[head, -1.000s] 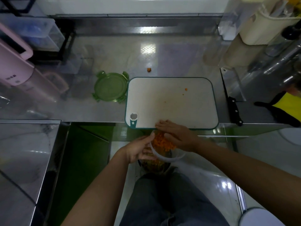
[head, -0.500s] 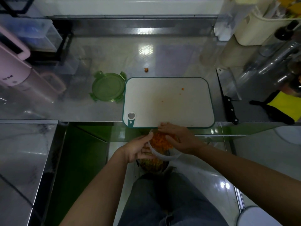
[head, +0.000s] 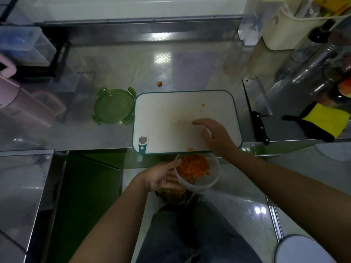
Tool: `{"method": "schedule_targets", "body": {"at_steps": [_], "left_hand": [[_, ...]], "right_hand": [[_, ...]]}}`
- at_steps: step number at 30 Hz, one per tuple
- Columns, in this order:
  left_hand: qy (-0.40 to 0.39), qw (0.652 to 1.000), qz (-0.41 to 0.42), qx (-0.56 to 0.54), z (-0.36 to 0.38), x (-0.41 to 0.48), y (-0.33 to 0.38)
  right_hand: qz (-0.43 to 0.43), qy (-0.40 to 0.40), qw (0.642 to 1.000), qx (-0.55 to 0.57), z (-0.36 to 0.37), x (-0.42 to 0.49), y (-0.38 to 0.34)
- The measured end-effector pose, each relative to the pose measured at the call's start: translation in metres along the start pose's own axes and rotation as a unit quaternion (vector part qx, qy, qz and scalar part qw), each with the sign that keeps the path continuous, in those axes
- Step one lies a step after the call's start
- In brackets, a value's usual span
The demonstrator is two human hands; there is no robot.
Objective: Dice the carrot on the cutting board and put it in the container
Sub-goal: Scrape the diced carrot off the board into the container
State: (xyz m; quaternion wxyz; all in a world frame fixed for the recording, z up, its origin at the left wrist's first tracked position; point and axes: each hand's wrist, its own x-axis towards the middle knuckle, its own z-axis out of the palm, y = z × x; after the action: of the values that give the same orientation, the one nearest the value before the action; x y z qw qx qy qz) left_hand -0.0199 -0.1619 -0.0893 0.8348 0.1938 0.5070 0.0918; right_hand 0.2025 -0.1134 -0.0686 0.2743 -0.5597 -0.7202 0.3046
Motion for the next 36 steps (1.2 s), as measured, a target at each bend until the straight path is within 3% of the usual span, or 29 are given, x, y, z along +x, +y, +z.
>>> {"method": "schedule_targets", "body": {"at_steps": [11, 19, 30, 36], "left_hand": [[-0.004, 0.999, -0.034, 0.020, 0.001, 0.015, 0.008], [0.003, 0.999, -0.029, 0.033, 0.005, 0.013, 0.009], [0.037, 0.999, -0.011, -0.004, 0.011, 0.009, 0.000], [0.047, 0.999, -0.001, 0.005, 0.009, 0.005, -0.004]], "right_hand": [[0.082, -0.056, 0.989, -0.113, 0.002, 0.057, 0.041], [0.031, 0.009, 0.996, -0.079, -0.008, 0.025, 0.050], [-0.087, -0.127, 0.988, 0.003, 0.025, -0.038, 0.011], [-0.079, -0.064, 0.992, 0.072, 0.021, -0.046, -0.006]]}}
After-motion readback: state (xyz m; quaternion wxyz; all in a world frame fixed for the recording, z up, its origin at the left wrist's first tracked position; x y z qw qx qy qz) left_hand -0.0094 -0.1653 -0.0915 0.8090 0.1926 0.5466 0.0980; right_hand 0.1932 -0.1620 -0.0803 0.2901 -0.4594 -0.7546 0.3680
